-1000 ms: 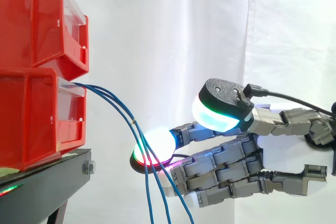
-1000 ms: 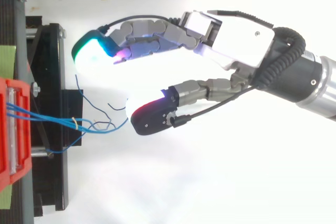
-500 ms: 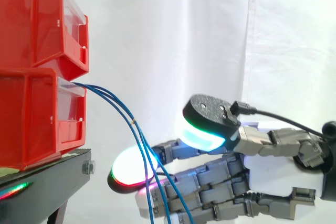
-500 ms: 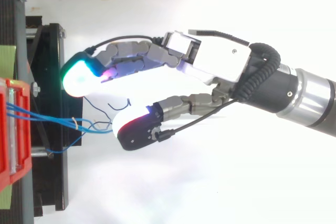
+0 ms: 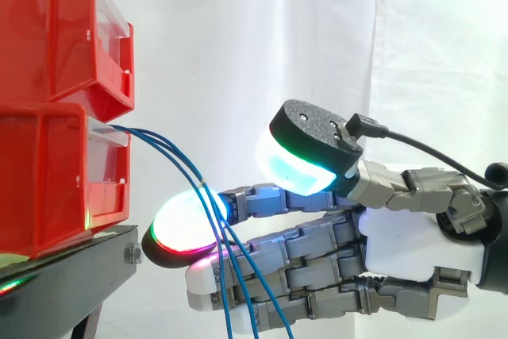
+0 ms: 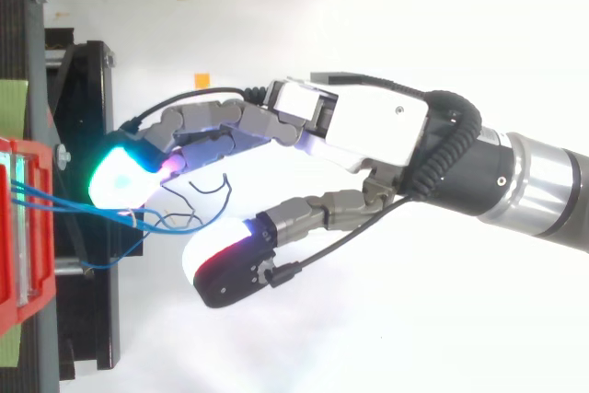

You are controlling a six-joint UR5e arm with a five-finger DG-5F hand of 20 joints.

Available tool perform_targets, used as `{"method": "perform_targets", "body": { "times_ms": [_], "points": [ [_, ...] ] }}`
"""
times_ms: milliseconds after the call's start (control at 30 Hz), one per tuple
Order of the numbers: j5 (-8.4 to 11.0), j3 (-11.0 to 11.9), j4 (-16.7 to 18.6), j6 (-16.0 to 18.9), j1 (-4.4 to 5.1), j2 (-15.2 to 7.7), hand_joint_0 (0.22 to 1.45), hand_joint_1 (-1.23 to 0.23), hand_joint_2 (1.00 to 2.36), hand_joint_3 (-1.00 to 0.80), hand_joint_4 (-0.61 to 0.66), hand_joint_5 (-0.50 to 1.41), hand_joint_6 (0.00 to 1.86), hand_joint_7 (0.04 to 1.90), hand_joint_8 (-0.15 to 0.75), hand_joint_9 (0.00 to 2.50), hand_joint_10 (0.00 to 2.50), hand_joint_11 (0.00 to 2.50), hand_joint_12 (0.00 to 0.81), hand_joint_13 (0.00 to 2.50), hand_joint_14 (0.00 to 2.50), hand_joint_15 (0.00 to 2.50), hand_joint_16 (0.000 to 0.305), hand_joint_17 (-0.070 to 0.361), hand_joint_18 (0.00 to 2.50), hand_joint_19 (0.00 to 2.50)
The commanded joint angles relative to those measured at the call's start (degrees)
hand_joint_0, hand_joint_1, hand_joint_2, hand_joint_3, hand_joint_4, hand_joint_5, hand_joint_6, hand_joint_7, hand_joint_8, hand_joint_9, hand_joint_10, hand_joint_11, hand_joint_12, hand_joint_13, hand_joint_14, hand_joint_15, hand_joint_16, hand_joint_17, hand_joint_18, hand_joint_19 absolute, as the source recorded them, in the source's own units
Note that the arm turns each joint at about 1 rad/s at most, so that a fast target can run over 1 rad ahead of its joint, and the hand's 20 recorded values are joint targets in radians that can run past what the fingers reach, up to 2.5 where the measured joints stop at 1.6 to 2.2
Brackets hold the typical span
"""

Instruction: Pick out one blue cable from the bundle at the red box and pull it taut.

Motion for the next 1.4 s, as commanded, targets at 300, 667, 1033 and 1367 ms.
{"method": "perform_targets", "body": {
  "times_ms": [300, 667, 1033, 1367],
  "points": [
    [-0.07, 0.08, 1.03, 1.6, 0.63, -0.72, 0.53, -0.61, 1.0, -0.46, 0.21, -0.17, 0.5, 0.93, 0.267, 0.62, 0.01, 0.16, 0.313, 0.42, 0.0, 0.01, 0.046, 0.102, 0.31, 0.35],
    [-0.24, 0.16, 1.29, 1.86, 0.72, -0.72, 0.54, -0.6, 1.0, -0.46, 0.18, -0.15, 0.5, 1.06, 0.266, 0.66, 0.01, 0.19, 0.31, 0.44, 0.0, 0.02, 0.045, 0.101, 0.32, 0.36],
    [-0.24, 0.34, 1.29, 1.86, 0.63, -0.64, 0.57, -0.58, 1.01, -0.43, 0.14, -0.11, 0.5, 1.3, 0.272, 0.72, 0.01, 0.24, 0.308, 0.47, 0.0, 0.05, 0.044, 0.098, 0.36, 0.38],
    [-0.16, 0.34, 1.29, 2.12, 0.72, -0.72, 0.58, -0.59, 1.01, -0.39, 0.13, -0.11, 0.56, 1.37, 0.273, 0.75, 0.01, 0.27, 0.303, 0.49, 0.0, 0.05, 0.043, 0.096, 0.38, 0.39]
  ]
}}
